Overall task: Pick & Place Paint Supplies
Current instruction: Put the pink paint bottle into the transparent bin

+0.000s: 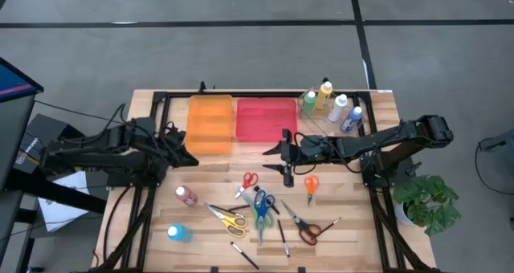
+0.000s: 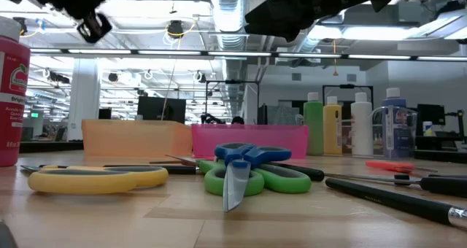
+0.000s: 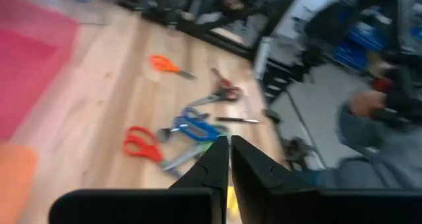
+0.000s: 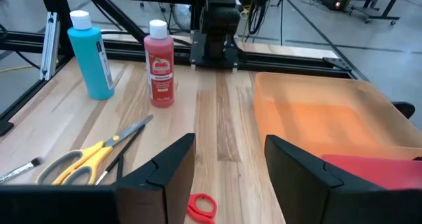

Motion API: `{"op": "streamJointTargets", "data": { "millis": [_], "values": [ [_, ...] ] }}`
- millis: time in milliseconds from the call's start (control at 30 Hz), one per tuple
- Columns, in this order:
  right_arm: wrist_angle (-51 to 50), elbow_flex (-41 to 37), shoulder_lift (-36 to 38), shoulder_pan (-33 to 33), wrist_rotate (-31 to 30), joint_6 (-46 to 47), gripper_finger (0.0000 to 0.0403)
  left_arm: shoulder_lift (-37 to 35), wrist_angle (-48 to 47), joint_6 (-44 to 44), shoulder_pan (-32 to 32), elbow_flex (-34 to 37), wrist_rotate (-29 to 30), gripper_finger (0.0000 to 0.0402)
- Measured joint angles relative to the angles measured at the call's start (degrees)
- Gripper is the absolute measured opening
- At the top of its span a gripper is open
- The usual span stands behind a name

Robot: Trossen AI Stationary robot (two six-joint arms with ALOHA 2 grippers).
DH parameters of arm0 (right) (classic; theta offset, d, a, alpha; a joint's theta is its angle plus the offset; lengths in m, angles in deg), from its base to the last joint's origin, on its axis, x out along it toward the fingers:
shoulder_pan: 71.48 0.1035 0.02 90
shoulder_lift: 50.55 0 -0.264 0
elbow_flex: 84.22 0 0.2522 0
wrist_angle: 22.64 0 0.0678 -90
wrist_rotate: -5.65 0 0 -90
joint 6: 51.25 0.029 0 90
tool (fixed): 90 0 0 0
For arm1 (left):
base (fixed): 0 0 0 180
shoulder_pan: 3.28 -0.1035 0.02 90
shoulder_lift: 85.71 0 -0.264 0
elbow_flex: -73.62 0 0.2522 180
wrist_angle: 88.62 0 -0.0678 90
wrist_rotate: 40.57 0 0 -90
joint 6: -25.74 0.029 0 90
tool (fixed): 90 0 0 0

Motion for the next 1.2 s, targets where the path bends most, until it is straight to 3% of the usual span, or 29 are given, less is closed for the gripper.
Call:
{"op": "streamJointTargets", "data": {
  "millis": [167,333,467,667,900,1000,1100,1200],
  "values": [
    [-0.06,0.0,0.0,0.0,0.0,-0.02,0.0179,0.86,-2.91,1.37,3.12,-3.74,-2.18,0.0055],
    [-0.06,0.02,0.0,0.0,0.0,-0.46,0.0179,0.89,-3.47,4.35,10.47,-3.83,-2.28,0.0101],
    [-0.06,0.02,0.0,-0.04,0.0,-0.46,0.0179,1.88,-6.7,5.39,17.56,-3.83,1.21,0.0111],
    [-0.09,0.0,0.0,-0.07,0.0,-0.46,0.0179,4.34,-9.49,0.22,27.71,-4.23,7.19,0.0081],
    [-0.06,0.0,0.0,-0.09,0.0,-0.46,0.0179,5.89,-18.0,-3.1,38.08,-11.27,19.0,0.0008],
    [-0.09,0.0,0.0,-0.09,0.0,-0.46,0.0179,5.79,-21.79,-3.59,41.39,-13.38,26.57,0.0003],
    [-0.47,0.0,0.0,-0.09,0.0,-0.46,0.0179,5.78,-29.94,-9.43,43.68,-13.98,32.39,0.0001],
    [-0.93,0.0,0.0,-0.09,0.0,-0.46,0.0179,6.16,-37.94,-18.23,44.32,-13.57,33.88,0.0001]
  ]
}}
